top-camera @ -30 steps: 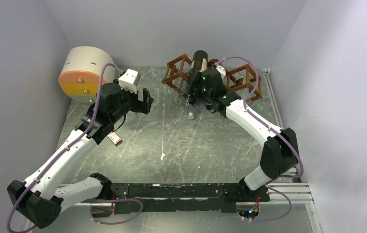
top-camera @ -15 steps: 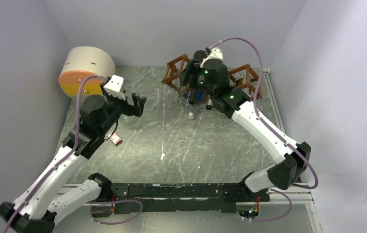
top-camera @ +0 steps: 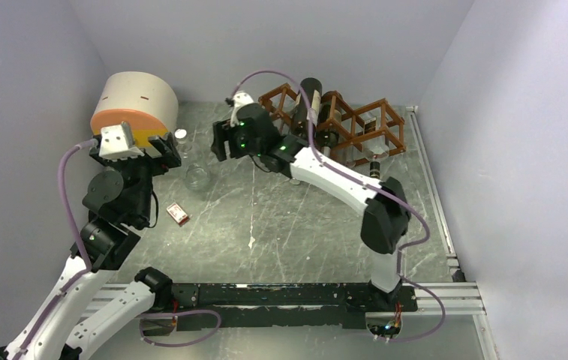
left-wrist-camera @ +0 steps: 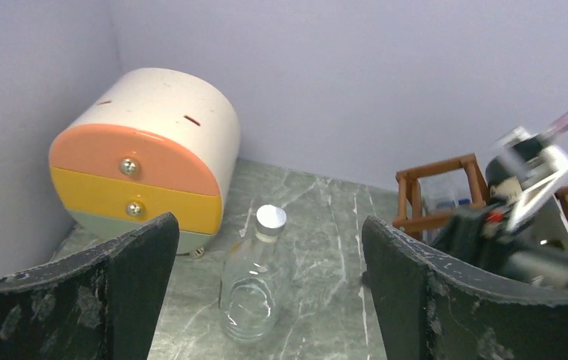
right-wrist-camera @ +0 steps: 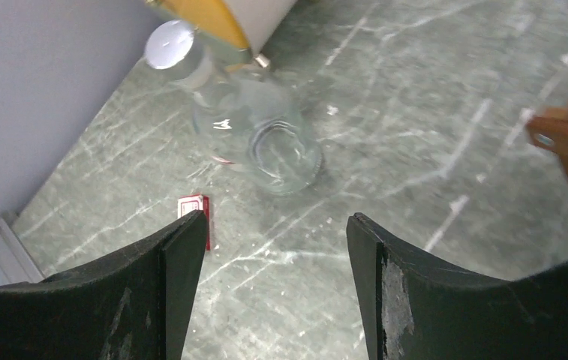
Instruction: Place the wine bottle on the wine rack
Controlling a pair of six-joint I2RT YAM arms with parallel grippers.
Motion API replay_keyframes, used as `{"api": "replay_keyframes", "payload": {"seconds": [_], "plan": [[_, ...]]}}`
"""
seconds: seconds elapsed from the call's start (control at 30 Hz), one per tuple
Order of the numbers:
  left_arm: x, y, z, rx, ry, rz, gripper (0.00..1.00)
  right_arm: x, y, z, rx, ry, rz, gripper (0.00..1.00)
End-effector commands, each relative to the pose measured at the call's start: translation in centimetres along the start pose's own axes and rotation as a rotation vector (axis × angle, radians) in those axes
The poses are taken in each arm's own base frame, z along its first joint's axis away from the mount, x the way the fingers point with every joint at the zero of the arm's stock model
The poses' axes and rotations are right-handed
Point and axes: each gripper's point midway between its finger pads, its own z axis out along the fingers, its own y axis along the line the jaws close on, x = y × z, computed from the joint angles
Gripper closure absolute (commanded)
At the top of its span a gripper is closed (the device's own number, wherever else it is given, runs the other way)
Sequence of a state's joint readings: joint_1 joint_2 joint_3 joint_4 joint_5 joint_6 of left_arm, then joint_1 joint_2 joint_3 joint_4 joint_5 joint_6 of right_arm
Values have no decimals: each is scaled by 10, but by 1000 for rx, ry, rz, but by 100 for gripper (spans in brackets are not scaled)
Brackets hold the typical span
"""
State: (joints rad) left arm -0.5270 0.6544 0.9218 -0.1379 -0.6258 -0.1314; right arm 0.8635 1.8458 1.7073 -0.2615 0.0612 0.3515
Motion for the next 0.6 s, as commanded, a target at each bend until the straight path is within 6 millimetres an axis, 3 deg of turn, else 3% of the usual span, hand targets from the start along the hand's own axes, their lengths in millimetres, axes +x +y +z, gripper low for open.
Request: {"api": "replay_keyframes", "payload": {"seconds": [0.0,0.13,0.4,0.57], "plan": [[-17,19,-4,-97,-69,-53,5,-14,49,23,-132,-85,-135,27],[-14,23,-3,-125,-62,-46,5,-9,73,47,-170,-106,-213,25],[-13,36,-2,-219,-53,-74,5,6,78,101,-103,-110,-243,22],[-17,48,-7,-276,-79,-103,5,-5,86,117,-121,-197,-240,24]]}}
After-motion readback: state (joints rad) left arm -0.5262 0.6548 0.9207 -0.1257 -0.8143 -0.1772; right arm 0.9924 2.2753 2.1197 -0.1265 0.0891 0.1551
